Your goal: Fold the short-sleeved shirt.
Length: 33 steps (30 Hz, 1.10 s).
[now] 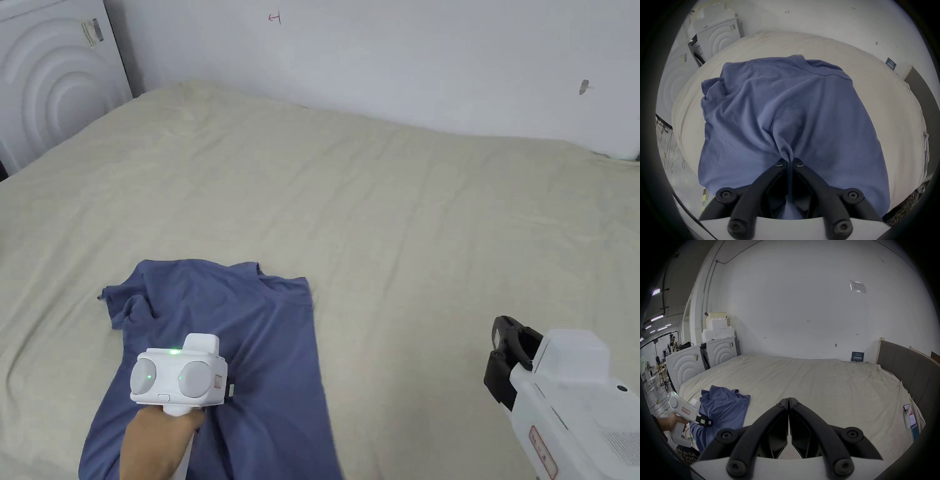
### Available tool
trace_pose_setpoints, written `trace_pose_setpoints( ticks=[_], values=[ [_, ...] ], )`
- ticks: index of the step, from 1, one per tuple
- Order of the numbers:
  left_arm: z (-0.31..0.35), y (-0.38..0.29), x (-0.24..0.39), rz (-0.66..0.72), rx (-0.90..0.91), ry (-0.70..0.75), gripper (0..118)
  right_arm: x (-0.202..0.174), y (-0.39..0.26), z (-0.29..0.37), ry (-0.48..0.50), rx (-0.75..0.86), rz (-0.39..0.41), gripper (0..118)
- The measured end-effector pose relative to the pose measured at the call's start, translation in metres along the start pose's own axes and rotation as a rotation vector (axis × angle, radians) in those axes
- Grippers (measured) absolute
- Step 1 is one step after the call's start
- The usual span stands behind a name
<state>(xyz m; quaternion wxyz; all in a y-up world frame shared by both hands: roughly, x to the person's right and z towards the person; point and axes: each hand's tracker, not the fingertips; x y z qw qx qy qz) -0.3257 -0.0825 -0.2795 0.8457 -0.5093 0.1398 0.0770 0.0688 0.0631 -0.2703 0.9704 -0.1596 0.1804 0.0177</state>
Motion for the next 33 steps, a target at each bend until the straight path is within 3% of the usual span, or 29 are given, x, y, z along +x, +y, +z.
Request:
trace_pose_setpoints(
  ticks=[12, 25, 33],
  values=[
    [0.075, -0.001, -0.032, 0.205, 0.259, -0.224, 0, 0.016, 0.014, 0.027, -0.020, 0.049, -0.007, 0],
    [0.194, 0.073, 0.002, 0.143, 0.570, -0.380, 0, 0.048, 0.024, 0.074, -0.072, 0.123, -0.020, 0],
    [0.262, 0.115, 0.077, 0.023, 0.671, -0.560, 0, 0.079, 0.027, 0.107, -0.146, 0.166, -0.041, 0]
  ],
)
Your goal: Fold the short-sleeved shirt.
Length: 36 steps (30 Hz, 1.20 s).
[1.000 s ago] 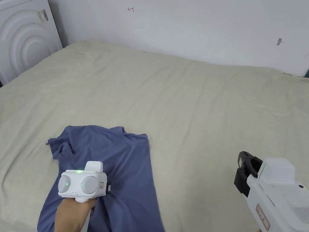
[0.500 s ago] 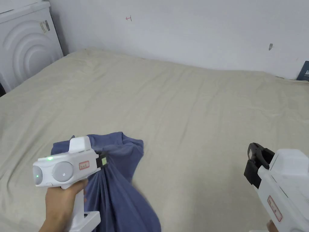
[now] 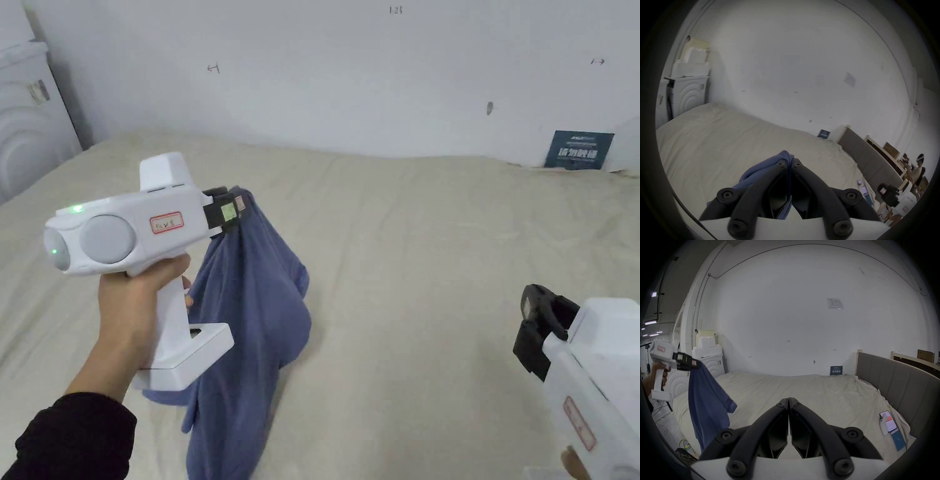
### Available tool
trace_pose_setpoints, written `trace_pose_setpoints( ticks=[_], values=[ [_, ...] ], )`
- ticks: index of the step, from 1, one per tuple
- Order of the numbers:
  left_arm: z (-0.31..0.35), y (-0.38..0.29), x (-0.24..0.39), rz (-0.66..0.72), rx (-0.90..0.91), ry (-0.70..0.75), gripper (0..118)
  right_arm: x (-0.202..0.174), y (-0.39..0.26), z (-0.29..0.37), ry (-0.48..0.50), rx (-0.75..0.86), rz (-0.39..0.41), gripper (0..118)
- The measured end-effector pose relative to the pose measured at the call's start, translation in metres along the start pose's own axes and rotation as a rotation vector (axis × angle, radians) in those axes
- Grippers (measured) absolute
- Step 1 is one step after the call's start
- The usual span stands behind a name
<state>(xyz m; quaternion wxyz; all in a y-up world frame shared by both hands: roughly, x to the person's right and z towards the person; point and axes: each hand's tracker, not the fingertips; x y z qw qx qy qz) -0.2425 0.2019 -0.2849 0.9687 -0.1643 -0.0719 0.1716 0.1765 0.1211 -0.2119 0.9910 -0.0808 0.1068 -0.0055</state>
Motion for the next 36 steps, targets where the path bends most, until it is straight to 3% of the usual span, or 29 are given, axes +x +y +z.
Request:
trace_pose_setpoints(
  ticks=[7, 13, 21, 31, 33, 36],
  values=[
    [-0.036, 0.005, 0.094, -0.101, -0.009, -0.174, 0, 0.033, 0.009, 0.024, -0.079, 0.036, -0.010, 0],
    [-0.084, -0.030, 0.151, -0.177, -0.108, -0.244, 0, 0.063, 0.006, 0.039, -0.146, 0.040, -0.012, 0],
    [-0.166, -0.136, 0.173, -0.298, -0.403, -0.224, 0, 0.092, -0.006, 0.051, -0.216, 0.019, -0.035, 0],
    [-0.216, -0.251, 0.177, -0.342, -0.732, -0.167, 1, 0.109, -0.024, 0.049, -0.250, -0.024, -0.063, 0],
    [-0.224, -0.272, 0.175, -0.347, -0.793, -0.152, 6, 0.110, -0.027, 0.048, -0.250, -0.032, -0.066, 0],
    [-0.230, -0.297, 0.174, -0.355, -0.847, -0.117, 22, 0.111, -0.029, 0.048, -0.248, -0.043, -0.062, 0]
  ],
)
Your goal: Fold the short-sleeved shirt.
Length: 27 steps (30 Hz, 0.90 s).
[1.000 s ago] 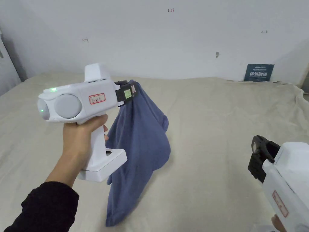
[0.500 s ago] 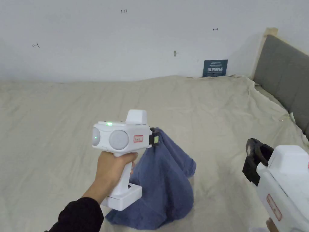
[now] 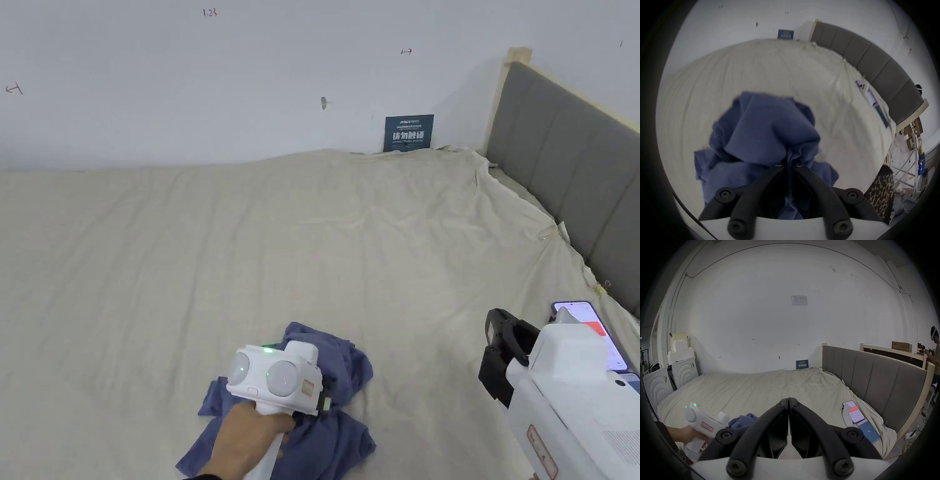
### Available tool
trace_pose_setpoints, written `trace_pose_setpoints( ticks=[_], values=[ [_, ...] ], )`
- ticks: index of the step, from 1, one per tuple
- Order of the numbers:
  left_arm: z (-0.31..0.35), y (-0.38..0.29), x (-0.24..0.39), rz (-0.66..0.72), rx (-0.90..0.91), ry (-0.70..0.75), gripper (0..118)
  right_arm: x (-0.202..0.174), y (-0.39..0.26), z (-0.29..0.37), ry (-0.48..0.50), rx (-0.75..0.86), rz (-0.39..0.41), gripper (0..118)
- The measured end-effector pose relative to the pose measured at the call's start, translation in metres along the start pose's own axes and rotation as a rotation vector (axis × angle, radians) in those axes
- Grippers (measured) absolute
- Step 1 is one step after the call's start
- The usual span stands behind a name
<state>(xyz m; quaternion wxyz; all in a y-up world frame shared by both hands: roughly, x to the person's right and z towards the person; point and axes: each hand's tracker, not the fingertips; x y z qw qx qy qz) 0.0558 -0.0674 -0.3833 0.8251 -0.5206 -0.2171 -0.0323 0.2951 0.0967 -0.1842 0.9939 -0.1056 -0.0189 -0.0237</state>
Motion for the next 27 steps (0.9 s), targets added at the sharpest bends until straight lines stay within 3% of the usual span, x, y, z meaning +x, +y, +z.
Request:
trace_pose_setpoints(
  ticks=[2, 4, 5, 7, 9, 10, 15, 23, 26, 27],
  values=[
    [-0.006, -0.005, 0.002, 0.000, -0.017, 0.011, 24, 0.001, -0.001, 0.000, 0.001, -0.003, 0.002, 0],
    [-0.002, -0.006, 0.003, 0.004, 0.007, 0.008, 34, 0.001, -0.001, 0.001, 0.000, -0.006, 0.006, 0],
    [0.002, -0.005, 0.003, 0.010, 0.024, -0.011, 44, 0.001, -0.001, 0.001, 0.000, -0.007, 0.008, 0],
    [0.017, -0.001, 0.005, 0.021, 0.043, -0.040, 76, 0.002, 0.000, 0.003, 0.000, -0.007, 0.008, 0],
    [0.042, 0.004, 0.008, 0.035, 0.133, -0.060, 99, 0.001, 0.004, 0.006, -0.001, -0.003, 0.009, 0],
    [0.057, 0.006, 0.009, 0.036, 0.182, -0.071, 102, 0.001, 0.006, 0.007, -0.001, 0.001, 0.007, 0],
    [0.151, 0.008, 0.006, 0.012, 0.501, -0.048, 103, -0.002, 0.022, 0.014, -0.006, 0.044, 0.006, 0],
    [0.265, -0.016, -0.016, -0.031, 0.862, 0.236, 102, -0.011, 0.047, 0.018, 0.003, 0.118, 0.019, 0],
    [0.285, -0.033, -0.027, -0.029, 0.968, 0.381, 94, -0.015, 0.053, 0.016, 0.005, 0.139, 0.027, 0],
    [0.290, -0.040, -0.032, -0.029, 0.996, 0.413, 83, -0.017, 0.054, 0.016, 0.007, 0.143, 0.026, 0]
  ],
)
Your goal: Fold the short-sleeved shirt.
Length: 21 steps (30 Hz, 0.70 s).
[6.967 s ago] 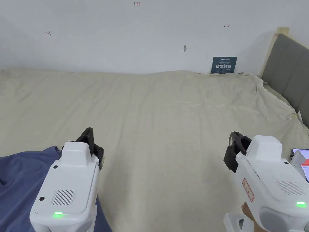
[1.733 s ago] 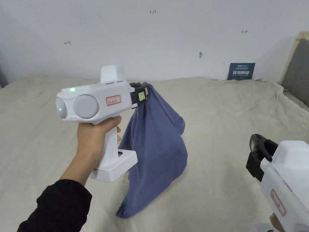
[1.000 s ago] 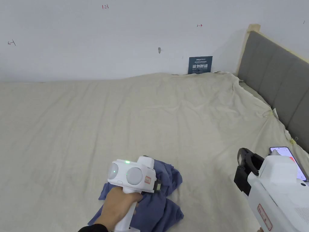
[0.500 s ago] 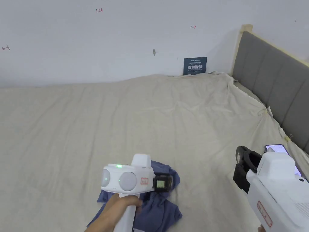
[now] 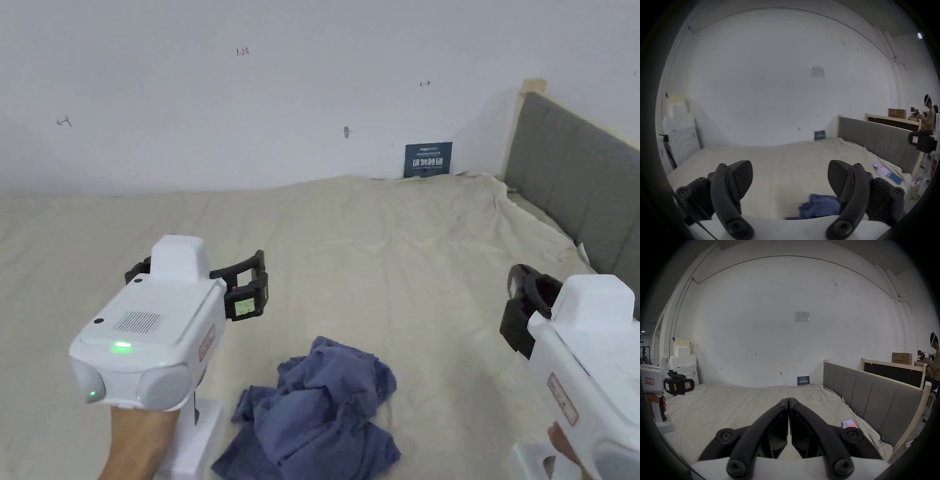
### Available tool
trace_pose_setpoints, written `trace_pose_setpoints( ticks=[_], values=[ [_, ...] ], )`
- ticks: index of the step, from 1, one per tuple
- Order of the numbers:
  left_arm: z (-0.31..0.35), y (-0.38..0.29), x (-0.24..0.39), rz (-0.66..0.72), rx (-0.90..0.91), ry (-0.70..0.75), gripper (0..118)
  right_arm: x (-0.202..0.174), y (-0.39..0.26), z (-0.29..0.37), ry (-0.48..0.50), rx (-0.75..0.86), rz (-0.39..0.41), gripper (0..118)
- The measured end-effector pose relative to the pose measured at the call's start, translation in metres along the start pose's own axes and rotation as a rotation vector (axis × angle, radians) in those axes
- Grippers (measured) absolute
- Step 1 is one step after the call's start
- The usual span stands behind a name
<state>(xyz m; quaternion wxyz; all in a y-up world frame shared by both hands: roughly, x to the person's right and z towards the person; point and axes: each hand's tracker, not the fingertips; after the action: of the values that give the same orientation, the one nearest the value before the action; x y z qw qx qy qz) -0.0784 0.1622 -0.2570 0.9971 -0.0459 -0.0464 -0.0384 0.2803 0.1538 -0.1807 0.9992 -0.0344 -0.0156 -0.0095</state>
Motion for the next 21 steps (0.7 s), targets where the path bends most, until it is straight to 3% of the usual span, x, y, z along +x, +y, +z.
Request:
trace_pose_setpoints(
  ticks=[1, 3, 5, 6, 9, 21],
  values=[
    [0.006, -0.001, -0.006, -0.007, 0.026, 0.023, 71, -0.002, 0.001, 0.000, 0.002, 0.005, -0.001, 0],
    [0.014, -0.006, -0.018, -0.010, 0.060, 0.074, 34, -0.007, 0.002, -0.001, 0.003, 0.012, -0.003, 0],
    [0.021, -0.012, -0.028, -0.005, 0.071, 0.094, 29, -0.011, 0.003, -0.001, 0.007, 0.016, -0.002, 0],
    [0.024, -0.016, -0.034, 0.001, 0.072, 0.097, 18, -0.014, 0.003, -0.001, 0.010, 0.017, -0.001, 0],
    [0.029, -0.030, -0.045, 0.048, 0.084, 0.113, 3, -0.022, 0.002, -0.003, 0.014, 0.020, -0.001, 0],
    [0.034, -0.045, -0.055, 0.062, 0.064, 0.156, 0, -0.037, 0.005, -0.002, 0.031, 0.033, 0.002, 0]
  ],
)
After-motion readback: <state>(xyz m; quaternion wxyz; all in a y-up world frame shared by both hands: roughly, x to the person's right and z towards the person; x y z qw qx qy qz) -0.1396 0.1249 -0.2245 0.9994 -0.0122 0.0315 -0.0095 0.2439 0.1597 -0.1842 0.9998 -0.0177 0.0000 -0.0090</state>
